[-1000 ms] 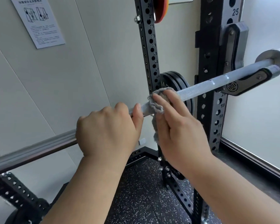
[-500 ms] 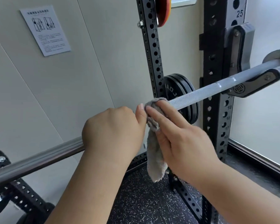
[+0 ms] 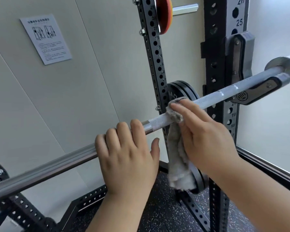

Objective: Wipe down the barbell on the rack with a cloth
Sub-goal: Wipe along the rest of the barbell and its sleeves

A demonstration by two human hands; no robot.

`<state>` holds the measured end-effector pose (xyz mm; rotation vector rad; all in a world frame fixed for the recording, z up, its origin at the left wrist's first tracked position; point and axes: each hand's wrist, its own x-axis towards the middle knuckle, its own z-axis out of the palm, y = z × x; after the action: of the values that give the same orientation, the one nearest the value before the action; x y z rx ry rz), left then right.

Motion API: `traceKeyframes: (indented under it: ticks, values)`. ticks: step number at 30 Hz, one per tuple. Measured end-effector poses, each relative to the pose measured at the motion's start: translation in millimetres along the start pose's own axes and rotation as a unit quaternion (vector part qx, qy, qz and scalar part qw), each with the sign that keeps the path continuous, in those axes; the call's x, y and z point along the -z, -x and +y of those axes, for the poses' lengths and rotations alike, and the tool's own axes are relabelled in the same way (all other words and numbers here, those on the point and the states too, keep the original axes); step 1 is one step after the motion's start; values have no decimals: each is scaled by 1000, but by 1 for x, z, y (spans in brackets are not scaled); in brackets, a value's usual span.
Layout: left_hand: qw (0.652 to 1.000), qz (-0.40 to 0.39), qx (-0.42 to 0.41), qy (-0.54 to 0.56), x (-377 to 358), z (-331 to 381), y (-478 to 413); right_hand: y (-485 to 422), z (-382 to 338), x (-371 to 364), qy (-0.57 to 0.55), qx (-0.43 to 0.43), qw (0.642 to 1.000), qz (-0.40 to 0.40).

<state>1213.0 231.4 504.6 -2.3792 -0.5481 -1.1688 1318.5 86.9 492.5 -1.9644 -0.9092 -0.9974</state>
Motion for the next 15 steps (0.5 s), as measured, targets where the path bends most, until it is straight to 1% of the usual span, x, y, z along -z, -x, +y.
traceKeyframes:
  ticks: [2, 3, 6, 8, 10, 13, 15]
  values:
    - [1000, 12, -7, -1, -1, -3, -4, 4, -1, -3, 0, -35, 999, 8]
    - [1000, 10, -3, -1, -1, -3, -6, 8, -9, -7, -11, -39, 999, 3]
    - [1000, -7, 5, -12, 3, -3, -16, 21, -38, -18, -37, 3, 998, -41]
    - [999, -51, 7, -17, 7, -5, -24, 20, -35, -16, -17, 35, 998, -54]
    - [995, -97, -1, -20, 13, -8, -31, 14, -20, -9, 2, 39, 998, -47]
    - [986, -163, -12, -43, 22, -9, -41, 5, -1, -4, 21, -11, 1000, -7]
    - [981, -187, -3, -46, 18, -6, -47, 4, -7, -10, 19, -29, 999, -4]
